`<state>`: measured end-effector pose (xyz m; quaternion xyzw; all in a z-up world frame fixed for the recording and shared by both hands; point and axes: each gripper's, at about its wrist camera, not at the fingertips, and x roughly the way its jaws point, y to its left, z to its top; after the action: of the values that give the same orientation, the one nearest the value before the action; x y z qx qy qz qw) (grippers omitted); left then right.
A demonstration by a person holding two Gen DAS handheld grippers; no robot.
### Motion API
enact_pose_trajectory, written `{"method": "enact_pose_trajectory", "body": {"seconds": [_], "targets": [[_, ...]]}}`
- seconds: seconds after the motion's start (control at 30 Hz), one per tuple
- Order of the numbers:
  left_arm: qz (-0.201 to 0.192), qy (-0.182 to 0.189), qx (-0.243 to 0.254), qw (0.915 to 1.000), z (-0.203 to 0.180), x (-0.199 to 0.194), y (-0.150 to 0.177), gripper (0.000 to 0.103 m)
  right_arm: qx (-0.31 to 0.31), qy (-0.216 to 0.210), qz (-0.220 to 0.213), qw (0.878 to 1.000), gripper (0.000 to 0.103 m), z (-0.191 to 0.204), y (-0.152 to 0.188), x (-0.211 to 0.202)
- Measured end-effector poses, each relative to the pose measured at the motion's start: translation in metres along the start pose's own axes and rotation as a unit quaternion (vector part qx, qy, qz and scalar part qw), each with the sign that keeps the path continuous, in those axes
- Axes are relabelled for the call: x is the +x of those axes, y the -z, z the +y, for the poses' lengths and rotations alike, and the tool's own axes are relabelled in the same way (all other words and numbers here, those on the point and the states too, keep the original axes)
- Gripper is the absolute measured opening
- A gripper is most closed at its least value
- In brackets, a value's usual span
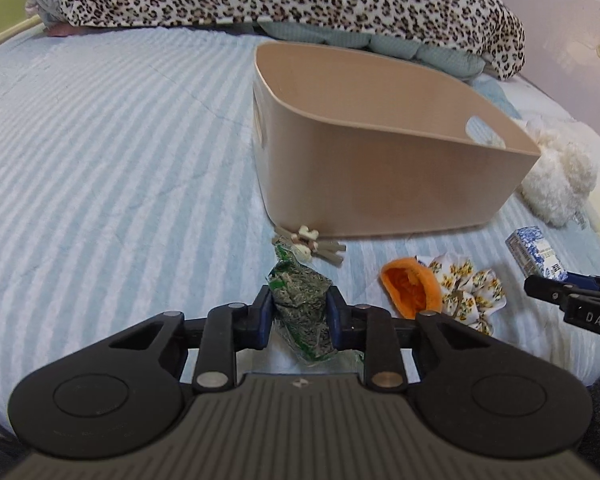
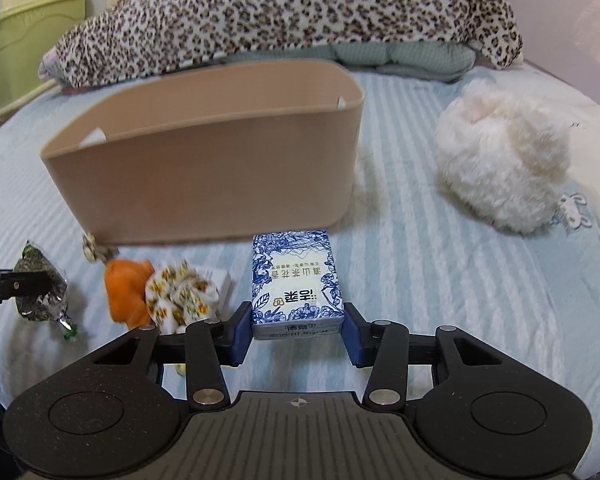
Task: Organize objects
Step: 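Carry the box and bag over the basket and open both grippers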
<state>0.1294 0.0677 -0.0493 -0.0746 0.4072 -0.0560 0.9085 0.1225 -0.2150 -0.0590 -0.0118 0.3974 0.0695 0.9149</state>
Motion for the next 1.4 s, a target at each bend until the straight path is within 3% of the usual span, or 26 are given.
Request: {"method": "enact_pose_trajectory", "body": {"seconds": [0.23,0.5,0.87,1.1,1.4], "targets": [[-0.038,0.0,-0.005,0.9993,0.004,-0.027,-0.015,0.029,0.008,-0.005,-0.041,0.999,0.043,-0.004,-0.018,-0.024],[-0.1,0.0,-0.001,0.995,0.0,-0.054,-0.053,0.029,0.017,-0.013,-0.101,0.995,0.043,-0.004,-0.057,-0.044],[-0.146,-0.004,0.012,0.9892,-0.017,-0.041,-0.105,0.029,0.014,-0.015,-0.145,0.989,0.043,0.009,-0.106,-0.034],[-0.125,-0.016,0.049,0.9909,-0.045,0.008,-0.13,0.029,0.001,0.0,-0.125,0.992,0.043,0.023,-0.128,0.003],[-0.053,-0.046,0.069,0.9952,-0.049,0.08,-0.117,0.029,-0.028,0.023,-0.079,0.996,0.043,0.04,-0.132,0.049]]}}
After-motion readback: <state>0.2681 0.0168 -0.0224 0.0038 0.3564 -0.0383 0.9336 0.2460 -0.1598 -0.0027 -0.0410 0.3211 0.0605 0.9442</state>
